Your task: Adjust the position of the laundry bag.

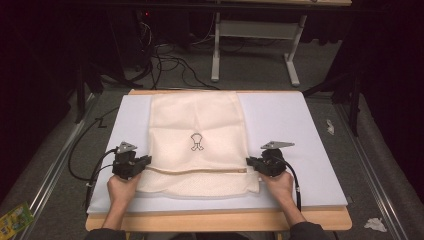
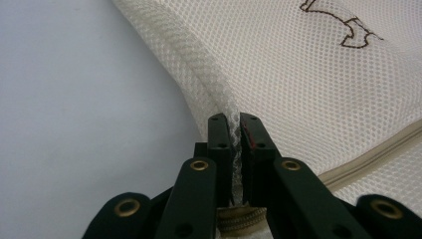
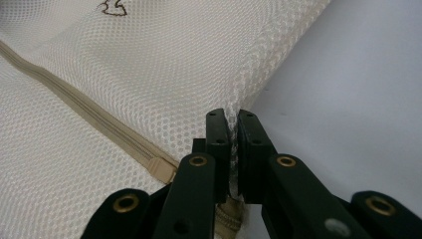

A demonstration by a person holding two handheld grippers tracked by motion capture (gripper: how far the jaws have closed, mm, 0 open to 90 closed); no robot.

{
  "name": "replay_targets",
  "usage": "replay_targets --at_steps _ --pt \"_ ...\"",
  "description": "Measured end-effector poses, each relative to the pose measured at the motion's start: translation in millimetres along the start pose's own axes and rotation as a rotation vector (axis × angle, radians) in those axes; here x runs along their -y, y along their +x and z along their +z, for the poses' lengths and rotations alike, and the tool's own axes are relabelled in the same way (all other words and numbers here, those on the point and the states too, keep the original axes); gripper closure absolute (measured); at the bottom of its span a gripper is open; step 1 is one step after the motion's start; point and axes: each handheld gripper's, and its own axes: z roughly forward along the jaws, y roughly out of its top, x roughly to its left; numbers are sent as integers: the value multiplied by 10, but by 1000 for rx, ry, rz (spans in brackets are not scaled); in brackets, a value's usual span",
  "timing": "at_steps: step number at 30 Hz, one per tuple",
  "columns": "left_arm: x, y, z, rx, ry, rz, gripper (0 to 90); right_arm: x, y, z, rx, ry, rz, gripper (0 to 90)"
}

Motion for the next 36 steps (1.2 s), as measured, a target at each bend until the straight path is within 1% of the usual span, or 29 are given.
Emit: replay_targets --at_steps 3,6,9,14,17,20,23,28,32,36 --pt "-26 -46 30 13 -5 6 849 24 -42 -53 8 -2 10 868" --pt "-32 -71 61 27 -12 -7 849 37 -89 -107 15 -10 19 868" --pt "-33 -101 88 31 -12 -6 848 51 -124 -148 20 -7 20 868" --pt "-82 -203 126 15 -7 39 846 89 -181 -194 29 -13 25 867" --pt "-120 -261 161 18 -2 57 845 122 -214 -227 36 -13 38 867" --pt "-143 -302 205 33 -6 50 845 152 -257 -267 41 -18 50 867" --pt "-160 -346 245 40 -3 58 844 178 -310 -322 49 -21 61 868" --pt "-198 -445 313 36 -1 92 841 213 -380 -384 62 -27 78 867" --pt "-221 -500 364 42 -1 93 839 232 -450 -437 78 -21 83 866" --pt "-231 -537 408 43 4 96 838 244 -475 -458 87 -18 82 866"
